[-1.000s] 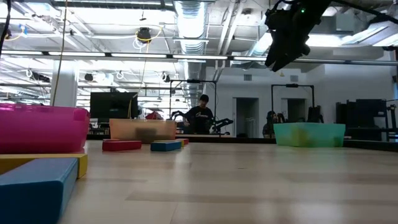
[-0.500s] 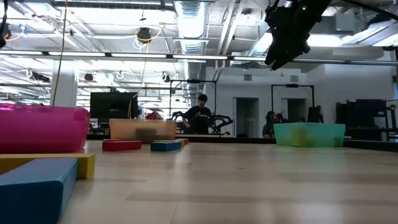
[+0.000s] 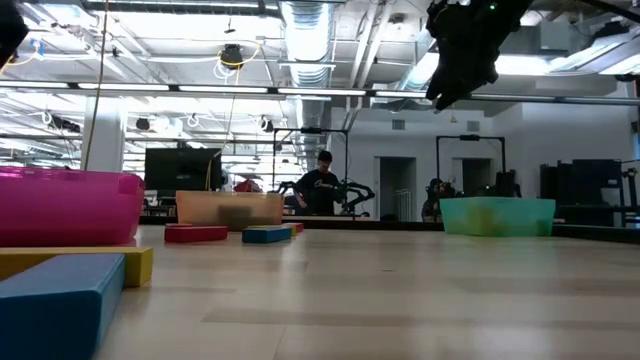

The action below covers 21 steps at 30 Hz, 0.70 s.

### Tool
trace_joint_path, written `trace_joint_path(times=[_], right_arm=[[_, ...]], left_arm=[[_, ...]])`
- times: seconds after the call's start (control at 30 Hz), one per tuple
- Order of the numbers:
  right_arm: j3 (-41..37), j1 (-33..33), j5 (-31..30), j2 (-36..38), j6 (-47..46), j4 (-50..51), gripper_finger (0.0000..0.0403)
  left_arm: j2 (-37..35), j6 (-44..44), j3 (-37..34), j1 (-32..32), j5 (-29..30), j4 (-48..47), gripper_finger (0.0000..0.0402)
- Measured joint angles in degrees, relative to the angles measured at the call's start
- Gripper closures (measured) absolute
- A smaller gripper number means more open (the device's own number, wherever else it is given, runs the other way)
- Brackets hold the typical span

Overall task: Sort blocks
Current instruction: Put the red block into the red bin

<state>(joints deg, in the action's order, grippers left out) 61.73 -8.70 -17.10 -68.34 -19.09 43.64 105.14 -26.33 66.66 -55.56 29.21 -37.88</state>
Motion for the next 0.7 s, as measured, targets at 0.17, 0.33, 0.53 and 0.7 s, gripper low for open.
trace_joint_path(times=[0.17,0.33,0.53,0.7], right_arm=[[0.0,0.8,0.0,0.0,-0.6,-0.1,0.0143],[0.0,1.8,-1.1,0.0,-1.1,-0.2,0.0143],[0.0,3.2,-1.1,0.0,-1.6,-0.2,0.0143],[0.0,3.6,-1.2,0.0,-1.6,-0.1,0.0143]], left_arm=[[0.0,3.0,0.8,1.6,-0.6,0.6,0.0231],[0.0,9.1,0.6,5.6,-8.9,5.2,0.0186],[0.0,14.2,0.6,8.5,-13.3,5.9,0.0193],[0.0,15.0,0.6,9.8,-16.0,5.7,0.0195]])
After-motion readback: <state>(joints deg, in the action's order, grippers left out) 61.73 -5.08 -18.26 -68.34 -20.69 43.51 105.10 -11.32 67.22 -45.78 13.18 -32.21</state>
